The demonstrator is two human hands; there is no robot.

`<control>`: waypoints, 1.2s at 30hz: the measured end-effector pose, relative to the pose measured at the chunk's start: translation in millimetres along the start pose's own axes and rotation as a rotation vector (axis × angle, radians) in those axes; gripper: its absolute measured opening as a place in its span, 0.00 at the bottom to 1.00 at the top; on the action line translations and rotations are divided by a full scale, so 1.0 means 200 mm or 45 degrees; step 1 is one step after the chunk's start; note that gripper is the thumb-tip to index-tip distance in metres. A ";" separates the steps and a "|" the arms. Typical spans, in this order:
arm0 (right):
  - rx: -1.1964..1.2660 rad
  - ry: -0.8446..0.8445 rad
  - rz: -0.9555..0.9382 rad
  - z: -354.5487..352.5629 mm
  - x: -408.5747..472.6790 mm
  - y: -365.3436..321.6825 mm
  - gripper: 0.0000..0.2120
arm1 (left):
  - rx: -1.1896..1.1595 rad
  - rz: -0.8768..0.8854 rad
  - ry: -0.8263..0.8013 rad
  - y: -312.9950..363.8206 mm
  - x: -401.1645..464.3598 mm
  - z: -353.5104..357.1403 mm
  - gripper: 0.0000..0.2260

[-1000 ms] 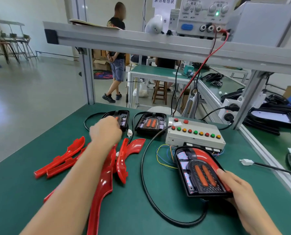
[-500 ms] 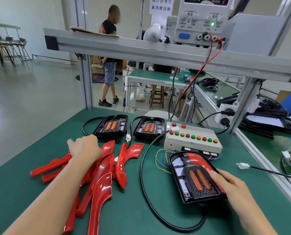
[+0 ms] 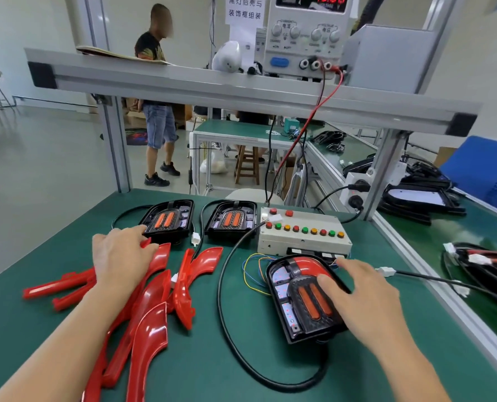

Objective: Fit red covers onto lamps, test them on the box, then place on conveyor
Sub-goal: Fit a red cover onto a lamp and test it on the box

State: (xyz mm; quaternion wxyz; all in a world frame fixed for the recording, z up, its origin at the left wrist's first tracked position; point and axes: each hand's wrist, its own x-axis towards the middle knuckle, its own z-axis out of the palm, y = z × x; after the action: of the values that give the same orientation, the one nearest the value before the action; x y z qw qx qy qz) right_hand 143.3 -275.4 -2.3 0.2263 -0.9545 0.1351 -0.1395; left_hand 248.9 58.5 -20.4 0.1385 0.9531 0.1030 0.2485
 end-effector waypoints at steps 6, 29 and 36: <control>0.085 0.144 -0.281 0.05 -0.03 -0.14 0.20 | -0.629 0.094 0.186 0.21 -0.03 -0.18 0.19; 0.290 0.203 -0.630 0.21 -0.03 -0.13 0.18 | -2.568 -0.895 -0.821 0.82 -0.09 -0.02 0.10; 0.757 0.212 -0.246 0.20 0.02 -0.02 0.18 | -1.698 -0.543 -0.704 0.82 -0.27 0.24 0.07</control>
State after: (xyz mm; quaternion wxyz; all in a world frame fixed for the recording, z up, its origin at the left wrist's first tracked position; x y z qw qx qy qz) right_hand 160.3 -257.0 -33.7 0.4690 -0.8403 0.0153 -0.2714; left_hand 247.1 -120.4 -33.2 0.7523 0.6543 0.0745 -0.0224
